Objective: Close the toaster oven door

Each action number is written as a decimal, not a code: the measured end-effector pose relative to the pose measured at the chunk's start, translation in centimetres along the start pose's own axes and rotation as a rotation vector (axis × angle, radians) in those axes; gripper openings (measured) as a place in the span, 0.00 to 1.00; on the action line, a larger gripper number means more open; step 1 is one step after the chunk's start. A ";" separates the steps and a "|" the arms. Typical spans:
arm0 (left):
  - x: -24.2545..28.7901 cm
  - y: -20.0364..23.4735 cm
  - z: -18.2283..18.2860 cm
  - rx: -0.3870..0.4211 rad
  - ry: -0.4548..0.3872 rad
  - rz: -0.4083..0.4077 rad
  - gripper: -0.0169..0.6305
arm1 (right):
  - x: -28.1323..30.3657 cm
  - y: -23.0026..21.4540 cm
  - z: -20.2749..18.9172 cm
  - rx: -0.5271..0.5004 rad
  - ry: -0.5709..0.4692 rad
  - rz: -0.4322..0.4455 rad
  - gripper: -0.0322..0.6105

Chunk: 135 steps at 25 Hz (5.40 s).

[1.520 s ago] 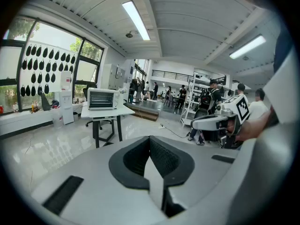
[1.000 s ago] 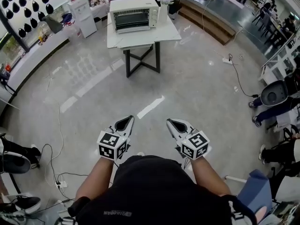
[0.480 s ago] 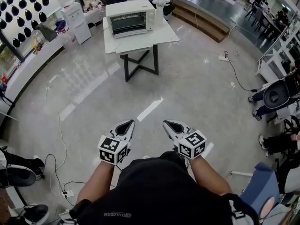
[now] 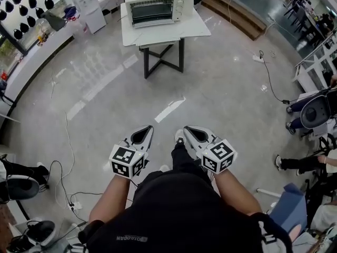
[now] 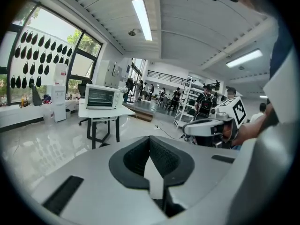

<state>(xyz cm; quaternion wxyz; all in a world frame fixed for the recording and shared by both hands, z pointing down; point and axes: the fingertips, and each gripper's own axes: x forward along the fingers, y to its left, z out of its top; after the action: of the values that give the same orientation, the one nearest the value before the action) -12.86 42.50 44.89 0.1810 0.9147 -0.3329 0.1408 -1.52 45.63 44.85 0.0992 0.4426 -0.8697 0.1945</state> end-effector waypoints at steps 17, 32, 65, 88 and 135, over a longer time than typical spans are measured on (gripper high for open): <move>15.2 7.0 10.9 0.079 -0.031 0.093 0.03 | 9.5 -15.0 9.9 -0.087 -0.045 0.097 0.05; 24.6 10.8 14.1 0.038 0.014 0.162 0.03 | 15.2 -23.4 12.3 -0.080 0.005 0.210 0.05; 31.8 34.9 22.3 0.081 0.055 0.086 0.03 | 38.1 -30.4 20.9 -0.019 0.081 0.083 0.05; 35.8 44.2 26.0 0.061 0.030 0.008 0.03 | 46.9 -34.3 26.3 -0.103 0.054 0.017 0.05; 40.5 41.8 27.6 0.048 0.022 0.086 0.03 | 44.2 -40.6 29.1 0.035 -0.096 0.087 0.27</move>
<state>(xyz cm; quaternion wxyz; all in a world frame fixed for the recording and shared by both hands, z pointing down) -6.77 -21.60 45.43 0.1567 0.9020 -0.3663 0.1666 5.28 -20.68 43.87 0.0410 0.4147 -0.8884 0.1924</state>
